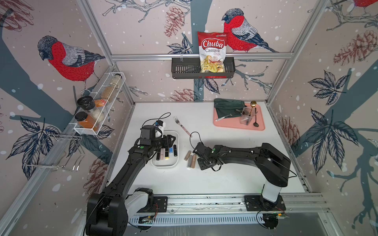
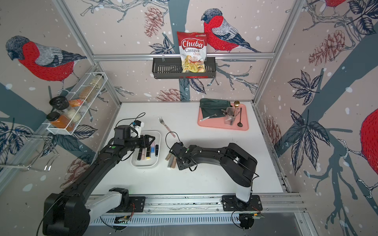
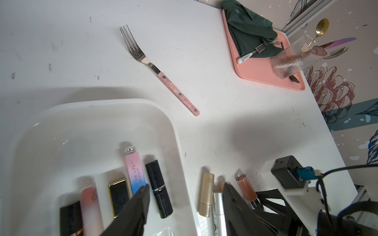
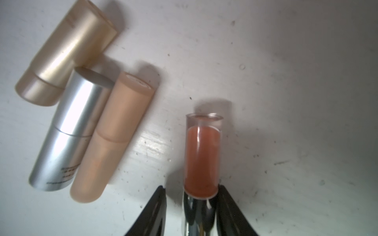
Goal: Put the lipstick into the storage box
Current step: Pick up the lipstick at the center of the board, then place the lipstick in the storage box.
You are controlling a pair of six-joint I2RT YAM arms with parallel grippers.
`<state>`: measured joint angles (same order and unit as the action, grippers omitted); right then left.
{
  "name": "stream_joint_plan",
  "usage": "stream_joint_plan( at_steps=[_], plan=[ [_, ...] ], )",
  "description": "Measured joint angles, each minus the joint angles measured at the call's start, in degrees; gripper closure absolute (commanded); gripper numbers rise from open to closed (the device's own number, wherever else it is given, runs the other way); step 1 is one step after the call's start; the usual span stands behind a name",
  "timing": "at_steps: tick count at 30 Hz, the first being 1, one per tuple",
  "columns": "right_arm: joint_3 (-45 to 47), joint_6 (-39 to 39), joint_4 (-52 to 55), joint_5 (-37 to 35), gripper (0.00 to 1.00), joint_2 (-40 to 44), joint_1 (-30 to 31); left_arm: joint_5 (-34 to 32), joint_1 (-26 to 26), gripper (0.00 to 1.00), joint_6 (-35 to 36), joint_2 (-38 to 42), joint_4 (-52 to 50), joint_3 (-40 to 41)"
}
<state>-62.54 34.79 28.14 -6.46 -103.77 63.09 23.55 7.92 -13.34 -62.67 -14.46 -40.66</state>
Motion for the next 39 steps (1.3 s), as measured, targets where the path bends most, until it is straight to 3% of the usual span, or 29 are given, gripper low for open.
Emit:
stream_joint_plan(
  at_steps=[10,16,20,24,27,32,39],
  plan=[
    [1.36,-0.17,0.22,-0.98,0.77,1.4,-0.31,0.96,0.0,0.38,-0.09,0.04,0.04,0.0],
    [4.7,-1.03,-1.73,0.98,0.81,8.02,-4.87,7.45,0.0,0.35,-3.15,1.84,2.78,1.31],
    [8.81,-2.14,-5.92,7.96,0.82,15.39,-11.63,14.08,0.02,0.28,-10.19,5.27,9.18,5.4],
    [12.7,-3.21,-13.14,18.47,0.81,24.26,-16.22,19.78,1.33,0.03,-21.07,8.92,20.61,11.02],
    [15.34,-3.06,-20.85,26.95,0.8,29.94,-18.67,21.2,5.01,0.02,-27.87,10.34,28.35,12.98],
    [17.4,-0.24,-31.58,37.57,0.8,33.75,-19.5,19.58,12.85,0.02,-32.22,9.77,35.17,11.58],
    [16.59,1.36,-37.35,43.17,0.8,33.92,-17.59,15.26,19.52,0.03,-34.12,7.04,38.16,9.73]
  ],
)
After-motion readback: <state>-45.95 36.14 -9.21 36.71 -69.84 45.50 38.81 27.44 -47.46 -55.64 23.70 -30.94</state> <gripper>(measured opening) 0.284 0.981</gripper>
